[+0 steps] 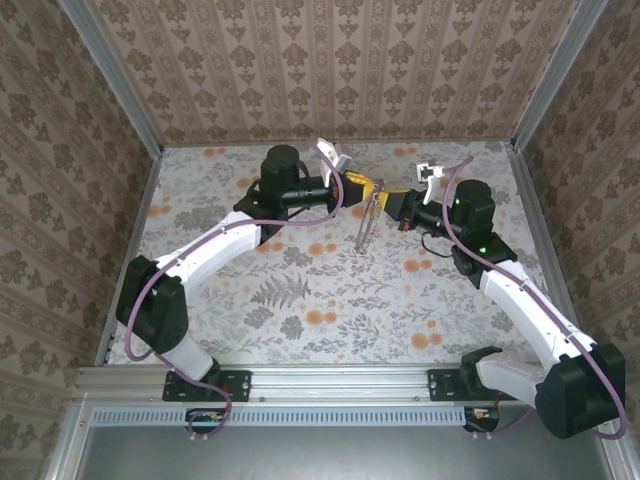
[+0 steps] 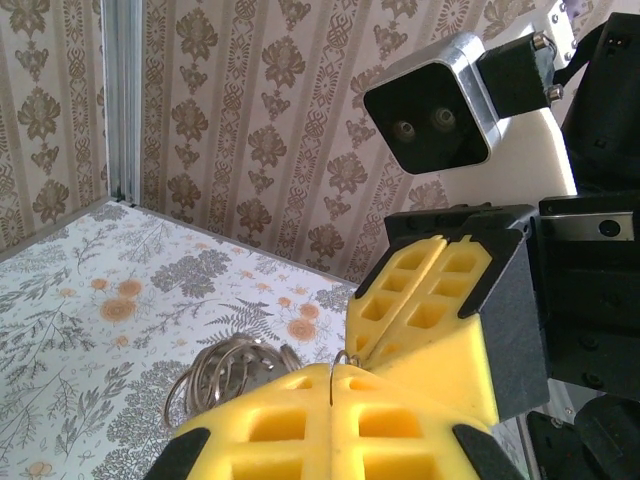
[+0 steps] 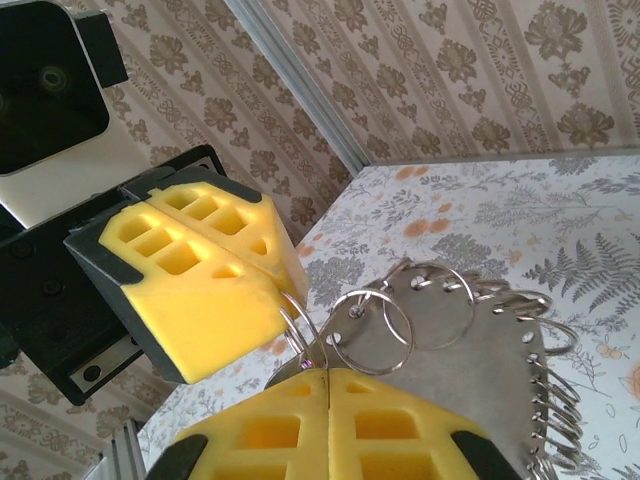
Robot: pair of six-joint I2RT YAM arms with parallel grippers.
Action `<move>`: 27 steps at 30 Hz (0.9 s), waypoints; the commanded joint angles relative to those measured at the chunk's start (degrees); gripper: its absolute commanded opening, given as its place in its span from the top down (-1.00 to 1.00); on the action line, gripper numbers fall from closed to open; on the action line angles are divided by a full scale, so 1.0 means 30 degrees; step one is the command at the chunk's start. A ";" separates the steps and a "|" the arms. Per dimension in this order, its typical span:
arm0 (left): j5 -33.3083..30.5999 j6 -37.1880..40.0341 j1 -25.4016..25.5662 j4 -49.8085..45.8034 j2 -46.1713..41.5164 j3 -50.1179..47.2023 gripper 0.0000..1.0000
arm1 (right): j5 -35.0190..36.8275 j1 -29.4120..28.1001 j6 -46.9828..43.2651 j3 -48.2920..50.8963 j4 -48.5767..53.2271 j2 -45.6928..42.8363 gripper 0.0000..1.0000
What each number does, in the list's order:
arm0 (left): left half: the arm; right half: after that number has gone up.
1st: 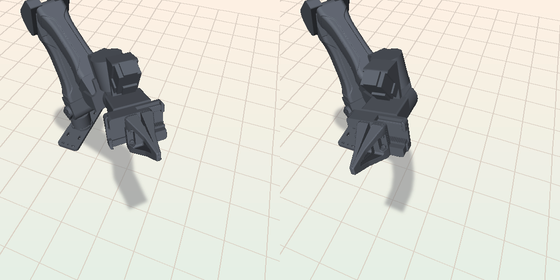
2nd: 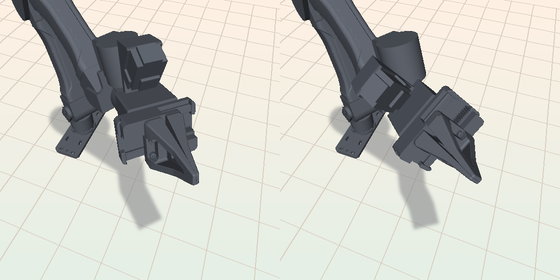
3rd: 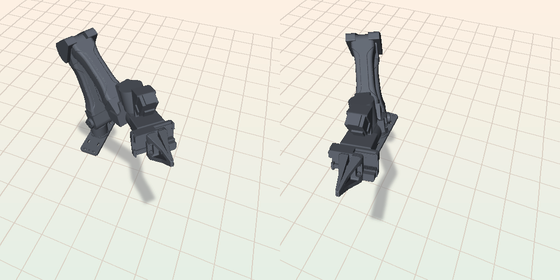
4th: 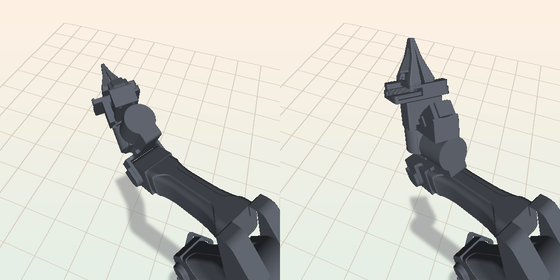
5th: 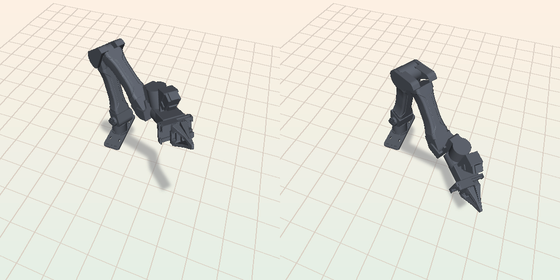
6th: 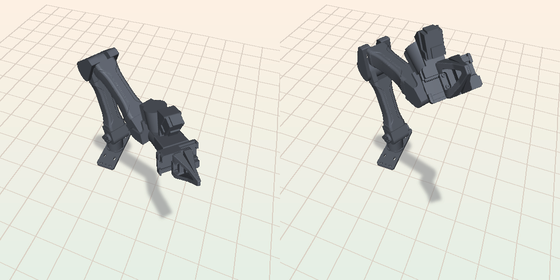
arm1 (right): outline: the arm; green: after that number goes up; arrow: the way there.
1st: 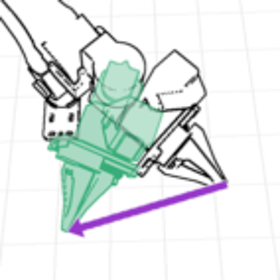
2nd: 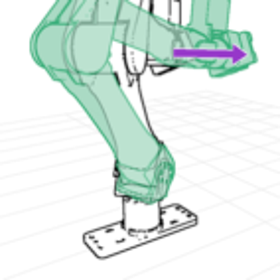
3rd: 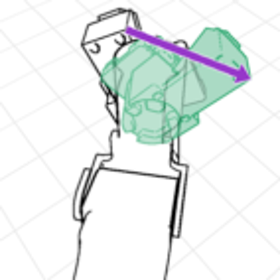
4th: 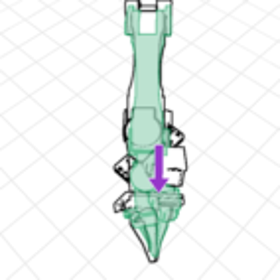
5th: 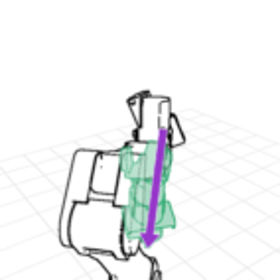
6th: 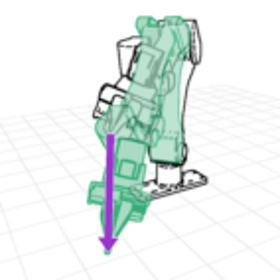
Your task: Put the keys on the keyring
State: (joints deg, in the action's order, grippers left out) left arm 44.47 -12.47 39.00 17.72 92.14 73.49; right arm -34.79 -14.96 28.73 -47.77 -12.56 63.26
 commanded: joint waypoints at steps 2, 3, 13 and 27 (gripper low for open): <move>-0.0452 -0.0311 0.0065 0.1577 -0.0938 0.0029 1.00 | -0.0580 0.0054 -0.0055 -0.0231 0.0540 -0.0411 0.46; -0.0445 -0.0318 0.0071 0.1576 -0.0938 0.0024 1.00 | -0.0586 0.0168 -0.0074 -0.0317 0.0710 -0.0528 0.42; -0.0399 -0.0537 -0.0060 0.1724 -0.0890 -0.0006 1.00 | -0.0790 0.1259 0.0549 -0.1090 0.0099 -0.1326 0.32; 0.0432 -0.3445 -0.0664 0.3527 -0.0205 -0.0092 1.00 | -0.2811 0.1366 0.3379 -0.1364 -0.6233 0.2155 0.07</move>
State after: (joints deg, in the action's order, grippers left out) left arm 44.05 -19.84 37.39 23.79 92.14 73.47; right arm -40.84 -11.11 35.97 -50.46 -24.14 68.60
